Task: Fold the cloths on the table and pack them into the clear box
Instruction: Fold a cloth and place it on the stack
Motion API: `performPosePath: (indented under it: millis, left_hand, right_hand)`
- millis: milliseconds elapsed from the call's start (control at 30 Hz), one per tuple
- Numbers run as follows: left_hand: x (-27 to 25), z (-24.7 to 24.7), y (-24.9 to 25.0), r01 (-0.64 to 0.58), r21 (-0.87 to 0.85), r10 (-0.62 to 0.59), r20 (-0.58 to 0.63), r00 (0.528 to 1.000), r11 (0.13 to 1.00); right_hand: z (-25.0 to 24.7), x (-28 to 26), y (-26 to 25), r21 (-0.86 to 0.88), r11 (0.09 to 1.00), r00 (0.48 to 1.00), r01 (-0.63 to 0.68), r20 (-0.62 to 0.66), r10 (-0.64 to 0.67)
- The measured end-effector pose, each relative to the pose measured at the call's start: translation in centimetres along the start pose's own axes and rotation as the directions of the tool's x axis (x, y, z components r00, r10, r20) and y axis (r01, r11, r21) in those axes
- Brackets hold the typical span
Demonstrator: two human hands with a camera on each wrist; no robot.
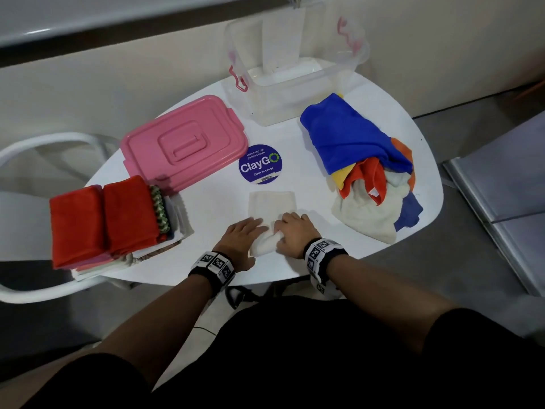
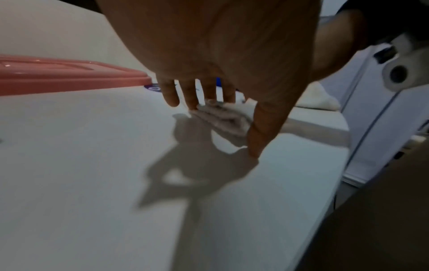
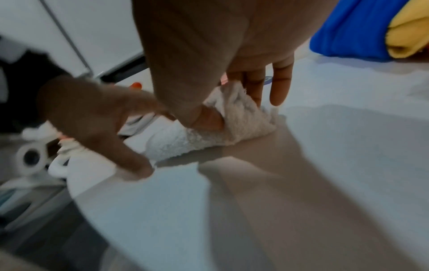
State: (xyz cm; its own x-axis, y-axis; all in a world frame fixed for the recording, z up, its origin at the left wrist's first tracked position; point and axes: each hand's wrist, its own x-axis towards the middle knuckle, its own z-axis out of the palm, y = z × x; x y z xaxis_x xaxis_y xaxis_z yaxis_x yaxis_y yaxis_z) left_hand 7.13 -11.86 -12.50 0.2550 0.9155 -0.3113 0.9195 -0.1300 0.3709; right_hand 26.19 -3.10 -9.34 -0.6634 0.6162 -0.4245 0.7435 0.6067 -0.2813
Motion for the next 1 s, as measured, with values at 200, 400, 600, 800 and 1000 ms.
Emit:
performPosePath:
  millis: [200,400,600,800,1000]
  left_hand:
    - [1.7,-1.6,0.4,0.241,-0.465,-0.325,-0.110,0.939,0.852]
    - [4.1,-3.1,0.4,0.495,-0.727,-0.671,0.063,0.739,0.476]
    - [6.3,-2.3,0.9,0.541,-0.655,-0.722,-0.009,0.692,0.527]
    - [8.0,-2.1,2.4,0.644,-0.489,-0.755,-0.048,0.654,0.589]
    - [7.5,-2.7,3.0,0.714,-0.592,-0.883,0.006,0.469,0.375]
  right_hand:
    - [-2.2,2.2,1.5,0.635,0.747,0.964,-0.197,-0.015,0.266]
    - [-2.0,4.1,4.1,0.768,0.536,0.913,-0.350,0.152,0.378]
    - [-2.8,4.4,3.7,0.697,0.604,0.882,-0.386,0.088,0.463]
    - [-2.3,5.0,3.9,0.566,0.697,0.873,-0.440,0.088,0.479]
    - [-3.7,5.1,5.1,0.403,0.838,0.903,-0.368,-0.061,0.426]
